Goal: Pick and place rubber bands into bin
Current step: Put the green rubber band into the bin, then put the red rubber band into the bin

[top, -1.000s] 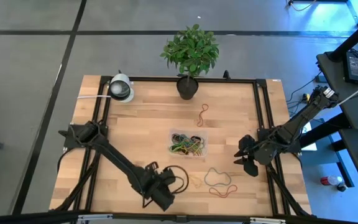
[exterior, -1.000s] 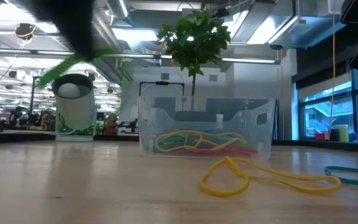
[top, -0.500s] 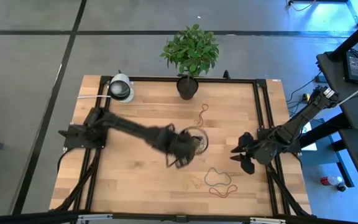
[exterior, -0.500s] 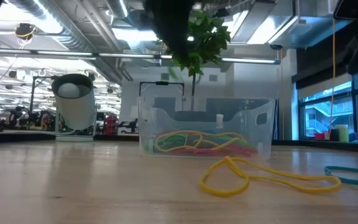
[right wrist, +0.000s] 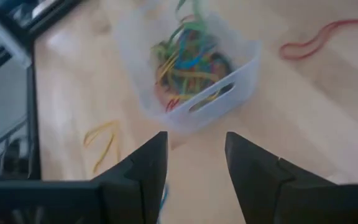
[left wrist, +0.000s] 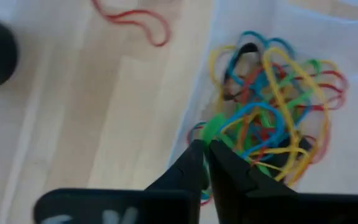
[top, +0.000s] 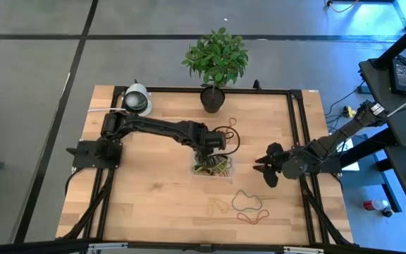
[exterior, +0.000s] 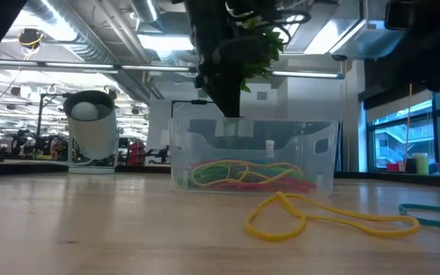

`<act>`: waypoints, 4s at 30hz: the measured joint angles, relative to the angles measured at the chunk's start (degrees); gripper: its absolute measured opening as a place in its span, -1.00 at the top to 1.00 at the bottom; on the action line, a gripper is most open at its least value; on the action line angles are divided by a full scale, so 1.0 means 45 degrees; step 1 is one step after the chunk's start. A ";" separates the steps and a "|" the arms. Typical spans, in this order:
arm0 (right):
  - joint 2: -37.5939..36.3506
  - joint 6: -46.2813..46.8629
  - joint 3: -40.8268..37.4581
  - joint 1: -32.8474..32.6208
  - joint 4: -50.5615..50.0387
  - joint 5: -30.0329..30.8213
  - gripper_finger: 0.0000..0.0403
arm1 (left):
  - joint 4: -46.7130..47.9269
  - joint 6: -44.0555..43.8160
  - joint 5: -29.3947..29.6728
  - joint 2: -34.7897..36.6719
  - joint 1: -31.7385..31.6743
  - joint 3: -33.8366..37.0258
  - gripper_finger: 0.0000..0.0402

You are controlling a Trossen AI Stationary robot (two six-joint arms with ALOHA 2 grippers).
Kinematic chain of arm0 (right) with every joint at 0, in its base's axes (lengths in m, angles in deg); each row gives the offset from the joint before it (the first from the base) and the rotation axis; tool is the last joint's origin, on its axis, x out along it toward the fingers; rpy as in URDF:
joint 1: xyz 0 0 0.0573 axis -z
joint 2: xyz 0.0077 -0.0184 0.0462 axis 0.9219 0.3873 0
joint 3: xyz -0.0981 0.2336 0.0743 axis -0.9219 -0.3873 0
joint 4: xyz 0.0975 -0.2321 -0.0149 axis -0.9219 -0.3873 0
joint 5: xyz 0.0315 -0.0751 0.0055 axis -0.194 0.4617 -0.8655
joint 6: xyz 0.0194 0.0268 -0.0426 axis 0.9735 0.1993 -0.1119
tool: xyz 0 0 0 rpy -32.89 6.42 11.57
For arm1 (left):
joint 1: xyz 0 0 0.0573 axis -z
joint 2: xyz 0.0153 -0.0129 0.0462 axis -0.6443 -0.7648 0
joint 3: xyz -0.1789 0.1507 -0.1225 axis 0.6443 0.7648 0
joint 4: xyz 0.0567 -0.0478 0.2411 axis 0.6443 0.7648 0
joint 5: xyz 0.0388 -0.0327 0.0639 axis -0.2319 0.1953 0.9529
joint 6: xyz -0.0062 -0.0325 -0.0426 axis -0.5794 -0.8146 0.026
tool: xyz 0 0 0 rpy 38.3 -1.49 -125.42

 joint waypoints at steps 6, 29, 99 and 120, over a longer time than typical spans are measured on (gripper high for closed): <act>-0.0007 -0.0012 0.0000 0.1196 -0.0010 0.0888 0.18 | 0.0008 0.1299 -0.0438 0.0017 -0.0103 0.0138 0.59; 0.4667 -0.2784 0.3330 0.8409 0.1152 -0.0967 0.18 | -0.4519 0.3636 -0.1346 0.8510 -0.2208 0.8870 0.27; 0.8372 -0.4263 0.7872 0.5528 -0.2632 -0.2897 1.00 | -0.9368 0.1495 -0.0030 1.3284 -0.1632 1.3393 0.36; 1.0759 -0.3298 0.7891 0.5318 -0.2299 -0.5410 0.56 | -0.8931 0.1962 0.0237 1.3284 -0.1433 1.3393 0.36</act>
